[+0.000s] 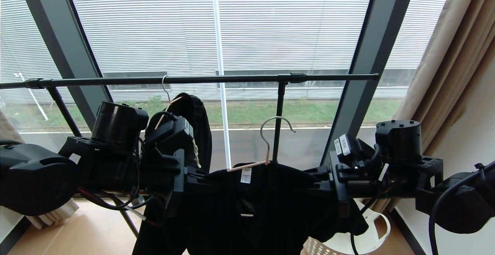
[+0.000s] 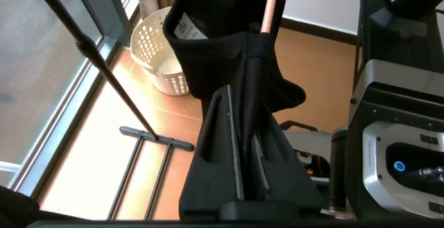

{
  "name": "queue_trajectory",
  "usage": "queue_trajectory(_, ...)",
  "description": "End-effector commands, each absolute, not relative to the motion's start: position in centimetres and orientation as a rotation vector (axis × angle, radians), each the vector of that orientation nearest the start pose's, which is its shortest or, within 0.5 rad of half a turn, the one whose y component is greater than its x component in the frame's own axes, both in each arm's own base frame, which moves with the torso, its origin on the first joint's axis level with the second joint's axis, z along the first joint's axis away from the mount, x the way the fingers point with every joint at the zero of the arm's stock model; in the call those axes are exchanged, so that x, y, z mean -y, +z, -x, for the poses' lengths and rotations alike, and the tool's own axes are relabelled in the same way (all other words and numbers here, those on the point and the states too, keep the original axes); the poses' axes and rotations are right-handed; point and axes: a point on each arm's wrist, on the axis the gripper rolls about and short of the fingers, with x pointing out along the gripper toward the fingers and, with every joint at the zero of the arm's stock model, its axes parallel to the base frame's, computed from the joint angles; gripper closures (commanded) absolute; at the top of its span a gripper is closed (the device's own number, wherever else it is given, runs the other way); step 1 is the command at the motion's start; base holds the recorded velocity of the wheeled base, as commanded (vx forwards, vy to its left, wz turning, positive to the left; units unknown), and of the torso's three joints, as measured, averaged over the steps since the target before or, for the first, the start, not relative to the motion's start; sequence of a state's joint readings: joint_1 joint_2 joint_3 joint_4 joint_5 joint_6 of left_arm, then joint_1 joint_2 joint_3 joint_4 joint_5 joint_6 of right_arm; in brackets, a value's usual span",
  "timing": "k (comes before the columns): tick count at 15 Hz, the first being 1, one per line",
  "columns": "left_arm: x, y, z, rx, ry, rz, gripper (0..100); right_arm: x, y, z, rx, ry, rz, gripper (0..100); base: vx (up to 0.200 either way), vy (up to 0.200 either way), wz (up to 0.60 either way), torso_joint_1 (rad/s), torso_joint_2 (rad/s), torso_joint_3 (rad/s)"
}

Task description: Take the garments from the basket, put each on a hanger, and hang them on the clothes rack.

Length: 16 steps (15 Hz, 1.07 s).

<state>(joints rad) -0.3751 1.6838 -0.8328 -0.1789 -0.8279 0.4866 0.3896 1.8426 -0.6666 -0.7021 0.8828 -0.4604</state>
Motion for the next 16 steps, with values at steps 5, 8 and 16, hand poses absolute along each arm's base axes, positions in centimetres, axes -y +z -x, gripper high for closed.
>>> queue_trajectory(5,9.8,16.8,-24.0,-0.361,-1.253,-0.237,100,-11.2,12.0,-28.4,-0.107,1.265,0.283,0,0.0,0.0,0.0,0.0,0.0,0.0)
queue_trajectory(8,8.4,17.3,-23.0,-0.345,-1.211,-0.234,100,-10.6,12.2,-28.5,-0.098,1.245,0.285,0,0.0,0.0,0.0,0.0,0.0,0.0)
queue_trajectory(16,4.0,18.1,-20.5,-0.293,-1.107,-0.188,100,-10.3,10.5,-29.4,-0.151,1.224,0.28,0,0.0,0.0,0.0,0.0,0.0,0.0)
